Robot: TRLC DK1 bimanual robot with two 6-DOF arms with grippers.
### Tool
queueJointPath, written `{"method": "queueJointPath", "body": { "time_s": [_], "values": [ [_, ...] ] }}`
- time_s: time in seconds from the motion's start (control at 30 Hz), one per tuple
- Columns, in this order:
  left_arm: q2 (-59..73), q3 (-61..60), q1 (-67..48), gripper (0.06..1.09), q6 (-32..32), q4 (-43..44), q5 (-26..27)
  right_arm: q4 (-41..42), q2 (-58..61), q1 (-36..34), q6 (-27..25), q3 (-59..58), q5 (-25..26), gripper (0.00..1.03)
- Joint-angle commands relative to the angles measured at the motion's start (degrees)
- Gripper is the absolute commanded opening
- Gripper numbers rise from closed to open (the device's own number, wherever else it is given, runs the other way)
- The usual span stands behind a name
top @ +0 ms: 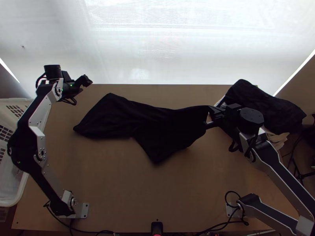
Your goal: Fold the t-shirt
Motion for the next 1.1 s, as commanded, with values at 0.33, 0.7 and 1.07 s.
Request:
{"method": "queueJointPath", "body": {
  "time_s": [0.33, 0.7, 1.07],
  "values": [
    [-17.8, -24.4, -5.5, 1.04, 14.0, -5.7, 0.4, 1.0, 1.1, 0.2, 0.0, -0.2, -0.1, 0.03],
    [-15.6, -29.0, -5.5, 1.03, 17.9, -3.8, -0.1, 1.4, 1.9, 0.4, 0.0, 0.3, -0.1, 0.03],
    [-10.3, -29.5, -8.6, 0.90, 18.7, 3.8, 2.6, 1.8, 2.4, 0.4, -0.1, 0.3, -0.1, 0.03]
  ]
}}
